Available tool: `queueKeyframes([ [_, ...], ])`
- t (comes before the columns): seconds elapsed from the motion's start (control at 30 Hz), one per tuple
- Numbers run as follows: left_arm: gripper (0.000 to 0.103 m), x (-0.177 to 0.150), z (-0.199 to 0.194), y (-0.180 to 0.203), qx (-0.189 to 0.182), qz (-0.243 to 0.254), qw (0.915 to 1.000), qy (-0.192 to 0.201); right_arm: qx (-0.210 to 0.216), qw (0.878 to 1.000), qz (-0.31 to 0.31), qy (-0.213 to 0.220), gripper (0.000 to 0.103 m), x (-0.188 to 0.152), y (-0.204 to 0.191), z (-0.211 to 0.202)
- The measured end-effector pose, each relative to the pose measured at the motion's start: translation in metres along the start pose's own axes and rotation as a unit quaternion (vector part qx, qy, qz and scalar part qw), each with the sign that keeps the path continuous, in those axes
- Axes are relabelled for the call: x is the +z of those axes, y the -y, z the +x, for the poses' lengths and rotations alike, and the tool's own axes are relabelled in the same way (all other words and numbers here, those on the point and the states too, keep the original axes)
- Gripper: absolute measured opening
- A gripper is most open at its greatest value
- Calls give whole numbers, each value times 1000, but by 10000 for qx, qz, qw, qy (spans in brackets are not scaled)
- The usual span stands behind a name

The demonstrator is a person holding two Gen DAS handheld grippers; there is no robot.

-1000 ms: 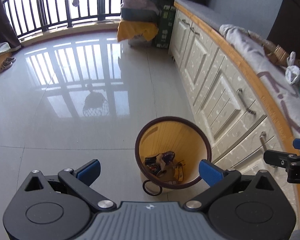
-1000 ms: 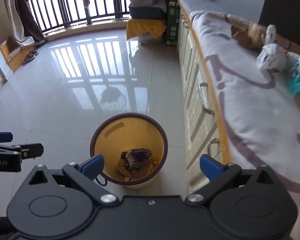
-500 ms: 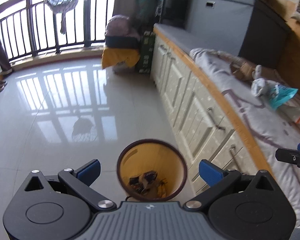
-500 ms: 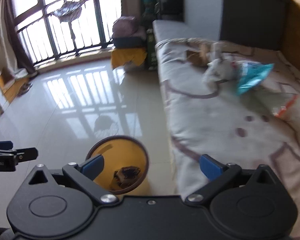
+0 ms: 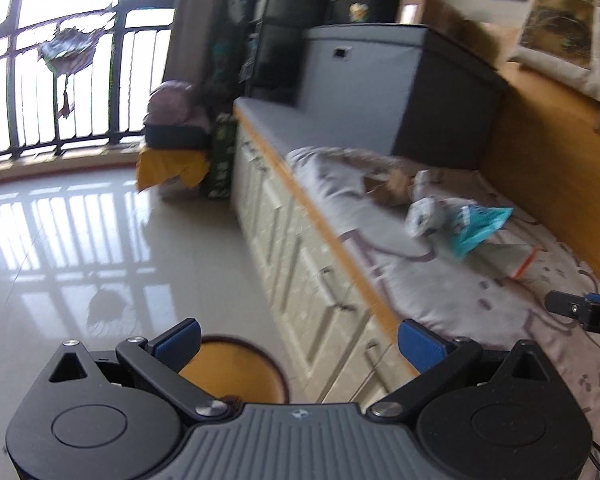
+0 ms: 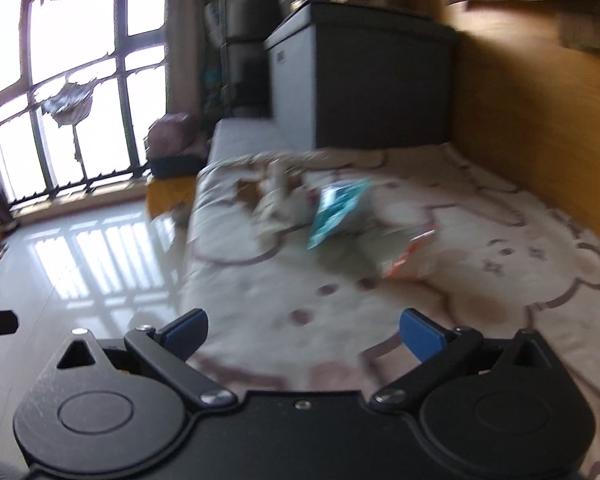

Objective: Collect trash
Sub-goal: 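Raise both tools from the wastebasket and turn back toward the bench, then grasp the teal snack bag with the left tool while the right tool grasps the clear plastic bag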

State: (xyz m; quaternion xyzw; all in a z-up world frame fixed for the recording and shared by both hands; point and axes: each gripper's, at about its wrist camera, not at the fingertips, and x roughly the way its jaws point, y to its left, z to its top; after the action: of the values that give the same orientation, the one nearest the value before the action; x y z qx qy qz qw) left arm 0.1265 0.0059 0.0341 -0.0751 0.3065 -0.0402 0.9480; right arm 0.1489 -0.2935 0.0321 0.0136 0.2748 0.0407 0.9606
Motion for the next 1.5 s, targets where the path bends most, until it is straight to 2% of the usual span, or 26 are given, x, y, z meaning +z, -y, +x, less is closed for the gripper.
queueKeyframes([
  [0.17, 103, 11, 23, 38, -190, 361, 9990, 156, -184, 9996, 88, 207, 103, 1, 30, 10],
  [0.43, 103, 31, 71, 95, -601, 773, 9950, 219, -132, 9985, 457, 254, 103, 5, 78, 46],
  [0.53, 103, 37, 93, 114, -717, 858, 9934, 266, -278, 9970, 687, 199, 102, 12, 93, 64],
  [0.63, 103, 45, 110, 130, -906, 933, 9910, 311, -78, 9938, 1085, 211, 90, 20, 109, 84],
  [0.7, 103, 52, 122, 140, -1042, 925, 9891, 482, 49, 9917, 1231, 356, 90, 23, 116, 91],
  [0.8, 103, 67, 141, 149, -1344, 573, 9882, 470, 181, 9874, 1451, 598, 83, 25, 125, 103],
  [0.87, 103, 77, 155, 156, -1512, 330, 9871, 402, 460, 9801, 1760, 800, 72, 20, 134, 110],
  [0.93, 103, 86, 166, 164, -1642, 241, 9855, 364, 682, 9722, 2041, 922, 70, 12, 142, 117],
  [1.0, 103, 94, 179, 175, -1757, 244, 9836, 328, 800, 9651, 2336, 871, 63, 4, 150, 126],
  [1.07, 103, 99, 190, 188, -1737, 424, 9835, 277, 976, 9571, 2602, 820, 54, 0, 157, 131],
  [1.13, 103, 100, 200, 204, -1661, 747, 9830, 223, 1143, 9506, 2752, 864, 53, -2, 162, 134],
  [1.27, 103, 92, 215, 228, -1307, 1252, 9835, 80, 1438, 9467, 2766, 804, 42, -5, 161, 138],
  [1.5, 103, 84, 236, 243, -984, 1308, 9865, -15, 1632, 9455, 2755, 586, 28, -9, 156, 144],
])
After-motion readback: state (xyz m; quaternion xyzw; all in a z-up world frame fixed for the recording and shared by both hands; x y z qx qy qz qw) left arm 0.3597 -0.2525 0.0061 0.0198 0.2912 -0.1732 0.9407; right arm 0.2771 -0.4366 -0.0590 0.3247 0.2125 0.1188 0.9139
